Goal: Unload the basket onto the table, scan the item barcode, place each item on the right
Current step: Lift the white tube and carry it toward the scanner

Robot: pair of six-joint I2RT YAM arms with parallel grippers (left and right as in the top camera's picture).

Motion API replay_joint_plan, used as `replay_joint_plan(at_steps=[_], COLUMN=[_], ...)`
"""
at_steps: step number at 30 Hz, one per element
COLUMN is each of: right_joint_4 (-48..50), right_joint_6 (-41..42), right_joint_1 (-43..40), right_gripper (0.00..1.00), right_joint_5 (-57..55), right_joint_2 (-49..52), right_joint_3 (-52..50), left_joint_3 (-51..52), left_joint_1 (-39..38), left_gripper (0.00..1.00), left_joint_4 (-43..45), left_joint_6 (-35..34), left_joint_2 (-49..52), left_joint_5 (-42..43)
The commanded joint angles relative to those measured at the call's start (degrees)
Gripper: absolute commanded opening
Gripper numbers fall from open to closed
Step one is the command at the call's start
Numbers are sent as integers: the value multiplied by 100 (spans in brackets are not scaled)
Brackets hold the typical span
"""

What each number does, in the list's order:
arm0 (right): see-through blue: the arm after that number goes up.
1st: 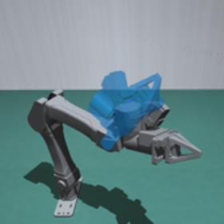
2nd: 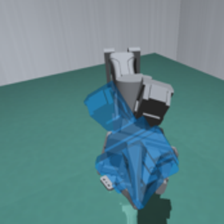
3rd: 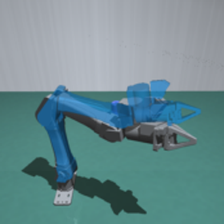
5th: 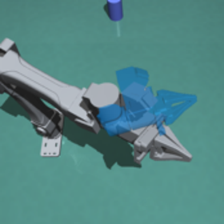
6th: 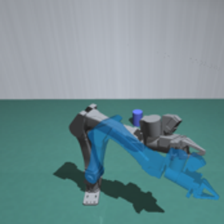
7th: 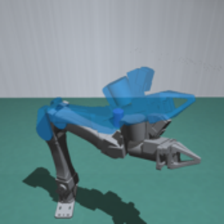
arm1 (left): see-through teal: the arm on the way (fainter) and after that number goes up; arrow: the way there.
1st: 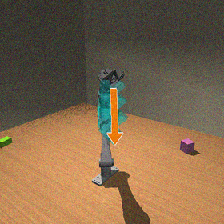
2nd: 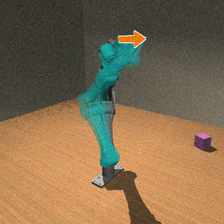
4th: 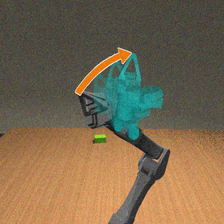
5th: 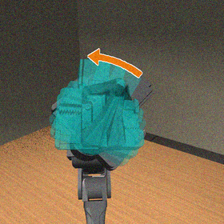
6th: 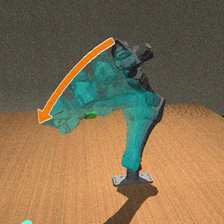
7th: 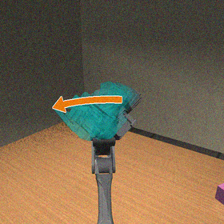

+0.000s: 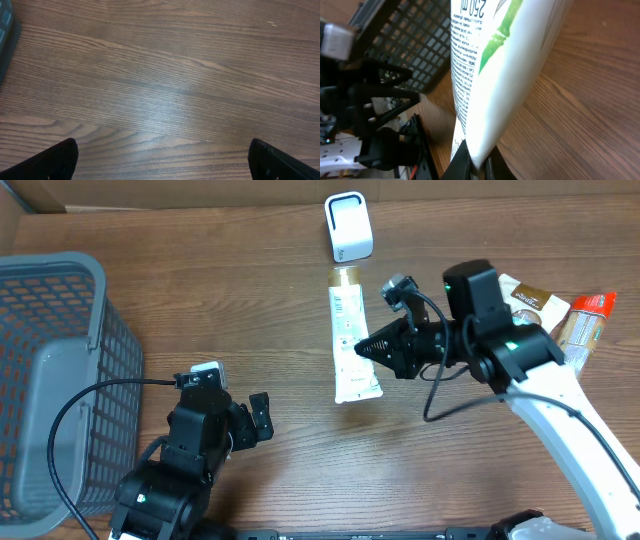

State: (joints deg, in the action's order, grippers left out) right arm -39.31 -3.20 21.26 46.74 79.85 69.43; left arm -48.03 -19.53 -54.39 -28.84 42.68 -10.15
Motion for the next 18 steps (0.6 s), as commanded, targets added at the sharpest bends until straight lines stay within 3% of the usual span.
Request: replay_joint_plan(at_steps=[1,8,18], right_joint_4=[52,-87,1167], right_joint_6=[-138,-96,2037], right_joint_1=[-2,-2,-55], right_gripper=[4,4,4], right_joint_5=[225,260,1235], right_joint_2=[-457,-570,-570], right_joint_3=[188,186,297], left_joint_3=[0,0,0], left_joint_1=[0,0,0], left_gripper=[100,100,100], left_joint_4=[22,22,22], left_joint_6=[-96,-96,-96], left_joint_2=[7,7,7], left_joint_5=[-76,-76,-76])
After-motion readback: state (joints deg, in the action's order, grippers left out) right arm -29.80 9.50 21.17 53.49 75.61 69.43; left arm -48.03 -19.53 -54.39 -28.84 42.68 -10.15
